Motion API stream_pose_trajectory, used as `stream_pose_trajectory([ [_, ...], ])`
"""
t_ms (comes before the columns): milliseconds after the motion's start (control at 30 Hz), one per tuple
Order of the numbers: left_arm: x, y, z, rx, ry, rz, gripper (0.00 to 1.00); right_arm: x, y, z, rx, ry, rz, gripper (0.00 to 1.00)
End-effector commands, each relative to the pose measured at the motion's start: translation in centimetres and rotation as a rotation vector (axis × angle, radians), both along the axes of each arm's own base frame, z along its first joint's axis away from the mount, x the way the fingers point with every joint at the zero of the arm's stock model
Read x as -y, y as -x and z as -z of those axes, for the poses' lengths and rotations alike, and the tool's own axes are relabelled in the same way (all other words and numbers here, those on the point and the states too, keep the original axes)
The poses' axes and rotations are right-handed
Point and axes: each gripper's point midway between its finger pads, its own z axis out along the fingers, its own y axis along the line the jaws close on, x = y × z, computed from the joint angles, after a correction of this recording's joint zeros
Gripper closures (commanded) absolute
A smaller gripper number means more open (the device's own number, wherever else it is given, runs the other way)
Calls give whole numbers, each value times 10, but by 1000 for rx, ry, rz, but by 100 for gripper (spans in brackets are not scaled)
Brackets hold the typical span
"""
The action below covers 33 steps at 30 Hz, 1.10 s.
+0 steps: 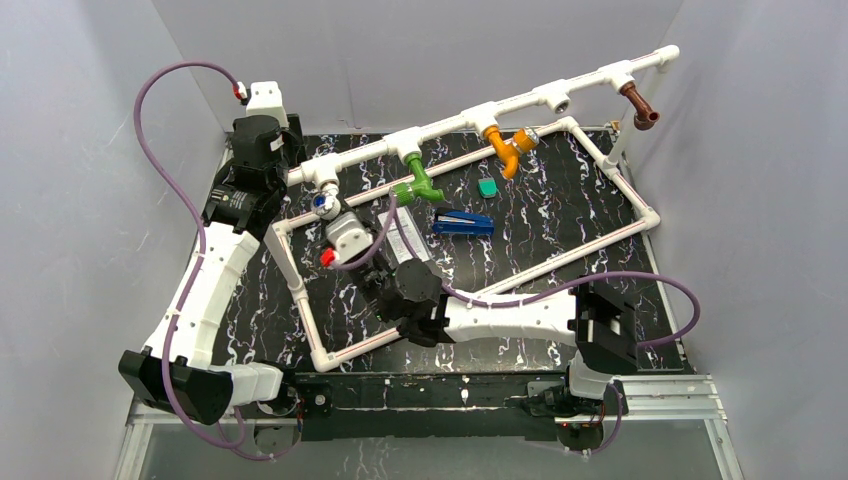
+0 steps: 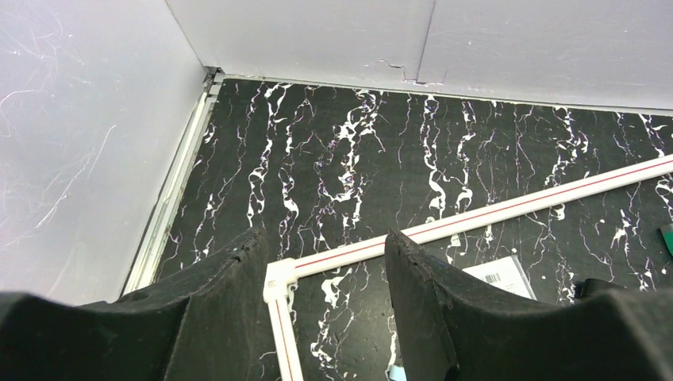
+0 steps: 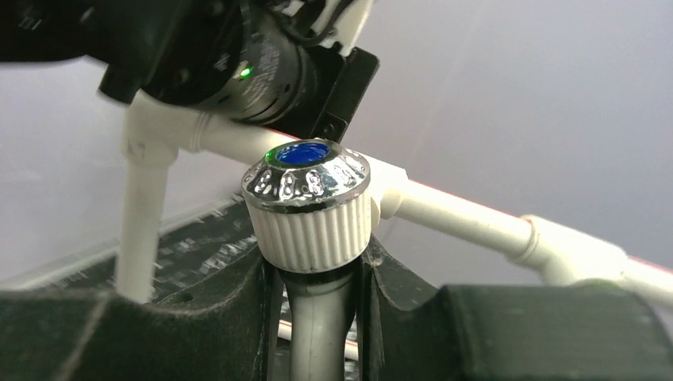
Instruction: Install the water faucets
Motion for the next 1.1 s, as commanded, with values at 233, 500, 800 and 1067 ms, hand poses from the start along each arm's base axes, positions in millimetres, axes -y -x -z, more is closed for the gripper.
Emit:
stream_pose_trajectory([
  [233,34,36,101,-372,-26,141,46,21,-12,-3,-396,-728,-116,99],
  [500,35,34,103,-378,-27,141,46,26,-14,-2,-606,-1062,-222,99],
  [800,37,35,106,-382,-20,151,46,8,-14,8,-911,-1318,-362,99],
  [1067,39,35,104,-378,-15,157,46,1,-7,8,-1045,-1436,-461,99],
])
